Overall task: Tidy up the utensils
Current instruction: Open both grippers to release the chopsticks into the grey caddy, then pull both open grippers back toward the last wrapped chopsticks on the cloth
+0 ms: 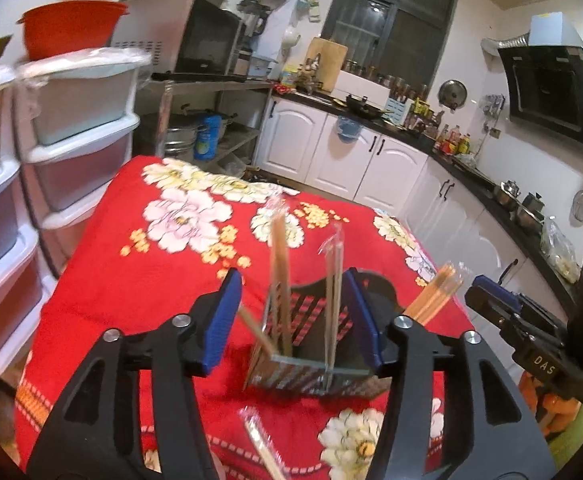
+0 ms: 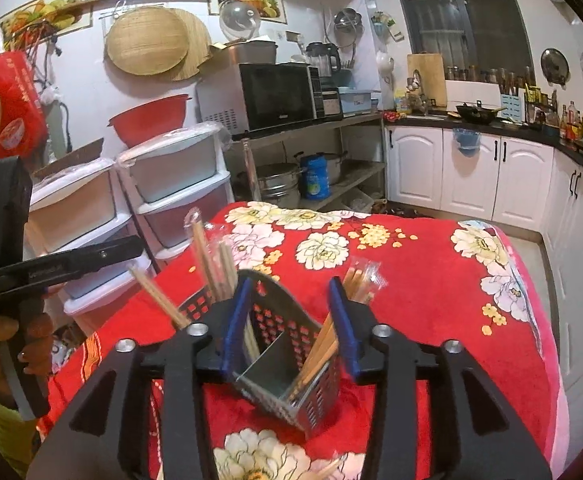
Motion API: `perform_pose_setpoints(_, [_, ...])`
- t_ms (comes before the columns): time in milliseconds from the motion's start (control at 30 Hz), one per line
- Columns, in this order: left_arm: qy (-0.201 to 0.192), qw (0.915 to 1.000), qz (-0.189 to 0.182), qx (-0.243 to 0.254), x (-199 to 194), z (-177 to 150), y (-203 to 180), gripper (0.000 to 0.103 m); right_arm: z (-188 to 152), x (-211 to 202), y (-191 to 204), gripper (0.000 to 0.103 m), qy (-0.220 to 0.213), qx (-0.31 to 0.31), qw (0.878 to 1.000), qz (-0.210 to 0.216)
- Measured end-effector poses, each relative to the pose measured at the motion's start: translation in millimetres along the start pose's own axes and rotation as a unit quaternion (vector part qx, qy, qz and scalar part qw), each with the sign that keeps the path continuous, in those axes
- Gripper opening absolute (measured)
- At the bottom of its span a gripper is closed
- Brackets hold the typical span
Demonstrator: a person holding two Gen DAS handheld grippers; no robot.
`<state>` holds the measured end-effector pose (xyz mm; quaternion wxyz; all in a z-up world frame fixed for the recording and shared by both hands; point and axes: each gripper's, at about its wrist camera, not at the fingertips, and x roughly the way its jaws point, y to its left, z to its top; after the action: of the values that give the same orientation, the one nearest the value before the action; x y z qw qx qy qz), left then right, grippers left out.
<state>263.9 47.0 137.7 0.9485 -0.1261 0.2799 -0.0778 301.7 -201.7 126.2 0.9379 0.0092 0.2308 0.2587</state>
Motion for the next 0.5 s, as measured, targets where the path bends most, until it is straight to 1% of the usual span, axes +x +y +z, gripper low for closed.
perform_pose_setpoints(100, [0.004,0.9999,0.011,-0.01,-8.6,-13.5,7.3,0.056,-9.8,-3.3,8.0,0.054,0.006,-0.006,1.0,0.005])
perform_pose_setpoints(167, [0.004,0.9998,0.016,-0.015,-14.7,-22.0,11.0,0.058,-15.1,-3.3,12.3,0.054,0.013,-0.005,1.0,0.009])
perform_pose_setpoints(300, [0.004,0.9994,0.018,-0.03,-26.3,-37.6,21.6,0.07,-21.8,-6.6,24.4,0.062,0.016,-0.014,1.0,0.015])
perform_pose_setpoints(400, [0.007,0.9991,0.022,-0.036,-32.3,-47.0,27.6,0.072,-26.0,-10.5,30.6,0.07,0.013,-0.016,1.0,0.016])
perform_pose_setpoints(500, [0.009,0.9987,0.028,-0.042,-36.3,-56.7,33.6,0.081,-32.4,-10.2,34.6,0.071,0.02,-0.013,1.0,0.019])
